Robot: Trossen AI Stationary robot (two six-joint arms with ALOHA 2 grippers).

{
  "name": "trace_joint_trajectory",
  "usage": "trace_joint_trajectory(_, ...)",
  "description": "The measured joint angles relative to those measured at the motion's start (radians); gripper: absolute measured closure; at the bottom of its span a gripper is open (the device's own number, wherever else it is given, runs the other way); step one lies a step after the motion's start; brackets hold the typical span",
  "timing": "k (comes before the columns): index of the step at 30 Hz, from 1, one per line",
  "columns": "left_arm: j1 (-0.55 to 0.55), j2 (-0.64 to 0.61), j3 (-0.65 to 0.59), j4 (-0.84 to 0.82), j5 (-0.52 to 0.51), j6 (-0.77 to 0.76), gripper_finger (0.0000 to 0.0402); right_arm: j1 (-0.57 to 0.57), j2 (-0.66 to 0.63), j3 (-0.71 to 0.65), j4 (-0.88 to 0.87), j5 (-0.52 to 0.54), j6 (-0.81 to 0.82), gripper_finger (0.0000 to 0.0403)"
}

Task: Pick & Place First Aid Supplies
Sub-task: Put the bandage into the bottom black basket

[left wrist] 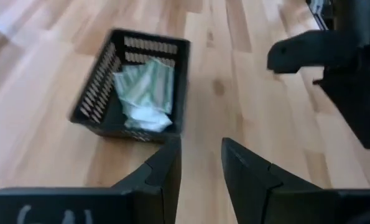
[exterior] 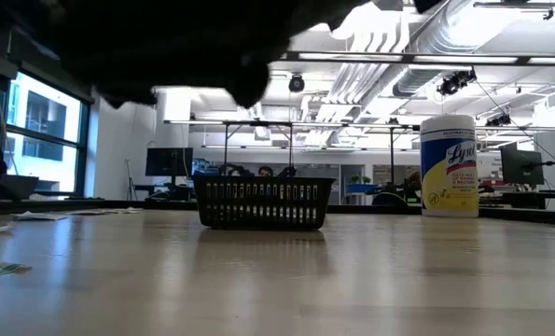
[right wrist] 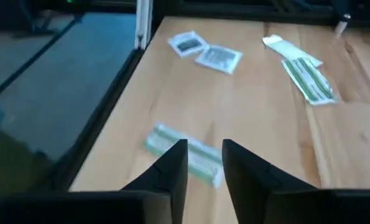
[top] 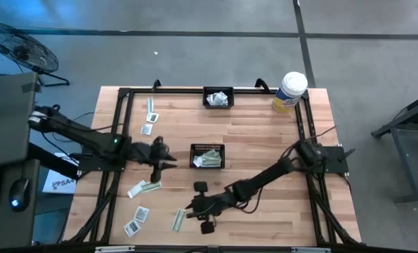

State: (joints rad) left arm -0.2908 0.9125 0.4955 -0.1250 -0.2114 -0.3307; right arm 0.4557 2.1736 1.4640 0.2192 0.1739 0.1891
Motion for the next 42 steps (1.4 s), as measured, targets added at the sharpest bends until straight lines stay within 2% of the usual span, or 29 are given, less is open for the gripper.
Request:
trace_joint_trajectory(6, -0.168, 0.001, -0.021, -0.004, -0.175, -0.072, 0.0289, 0.008, 0.172, 0.190, -0.085, 0.082, 0.107, 0.0305)
trace_joint_trajectory(9, -0.208, 0.001, -0.021, 0.002, -0.239, -0.085, 0.0289, 0.012, 0.228, 0.255, -0.164, 0.157, 0.153, 0.0305)
trace_joint_trajectory(13, -0.214, 0.001, -0.021, -0.005, -0.262, -0.086, 0.0289, 0.019, 0.253, 0.290, -0.209, 0.228, 0.155, 0.0305)
trace_joint_trajectory(31, -0.214, 0.001, -0.020, -0.002, -0.322, -0.130, 0.0289, -0.011, 0.270, 0.274, -0.216, 0.116, 0.151, 0.0305)
trace_joint_trajectory(36, -0.213, 0.002, -0.020, -0.005, -0.368, -0.138, 0.0289, -0.023, 0.283, 0.277, -0.257, 0.124, 0.154, 0.0306)
trace_joint_trajectory(42, -0.213, 0.002, -0.019, -0.006, -0.424, -0.137, 0.0289, -0.036, 0.285, 0.278, -0.303, 0.123, 0.189, 0.0351)
